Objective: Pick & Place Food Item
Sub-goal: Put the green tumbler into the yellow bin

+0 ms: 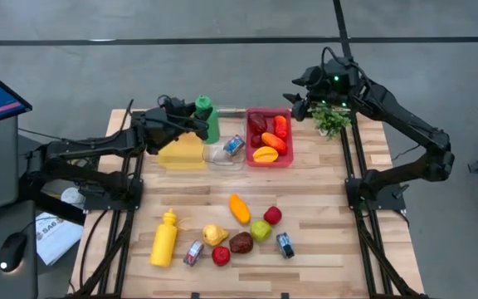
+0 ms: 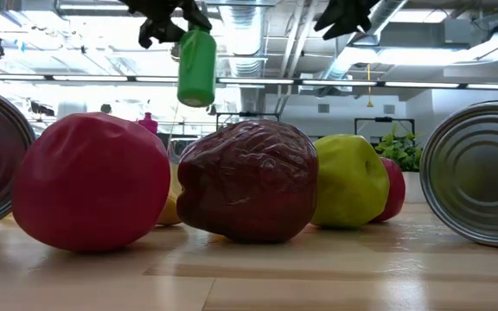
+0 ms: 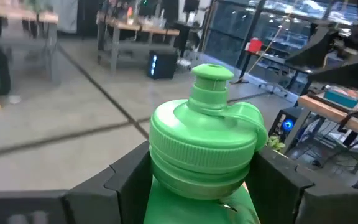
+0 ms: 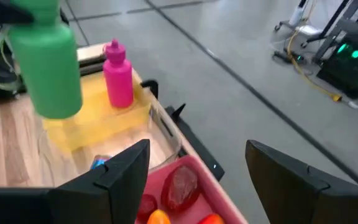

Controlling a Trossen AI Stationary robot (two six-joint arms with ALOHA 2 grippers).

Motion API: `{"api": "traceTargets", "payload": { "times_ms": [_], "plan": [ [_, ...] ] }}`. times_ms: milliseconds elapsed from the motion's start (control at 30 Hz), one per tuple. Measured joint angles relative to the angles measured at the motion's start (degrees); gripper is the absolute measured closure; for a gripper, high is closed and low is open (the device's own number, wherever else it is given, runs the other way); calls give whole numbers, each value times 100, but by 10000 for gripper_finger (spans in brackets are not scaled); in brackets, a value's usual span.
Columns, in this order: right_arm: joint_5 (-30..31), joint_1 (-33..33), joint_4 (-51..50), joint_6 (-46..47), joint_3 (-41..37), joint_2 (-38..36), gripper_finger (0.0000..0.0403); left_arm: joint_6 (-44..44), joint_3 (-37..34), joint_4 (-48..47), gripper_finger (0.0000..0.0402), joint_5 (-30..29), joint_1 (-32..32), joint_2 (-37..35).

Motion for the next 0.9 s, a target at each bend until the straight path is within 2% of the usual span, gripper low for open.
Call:
{"api": "traceTargets", "payload": {
  "times_ms": [167, 400, 533, 800, 900],
  "plan": [
    [2, 13, 314, -25, 0, -14, 143, -549, -2, -977, 192, -67, 0, -256],
    [0, -100, 365, -428, 2, -23, 143, -560, -3, -1573, 188, -1080, 0, -533],
    [0, -259, 280, -455, 2, -23, 143, -522, -8, -1745, 188, -1320, 0, -534],
    [-2, -588, 305, -498, 2, -23, 143, -735, -472, -1657, 184, -1339, 0, -157],
    [-4, -684, 303, -498, 2, -23, 143, -870, -628, -1580, 184, -1669, 0, -15]
  ]
}}
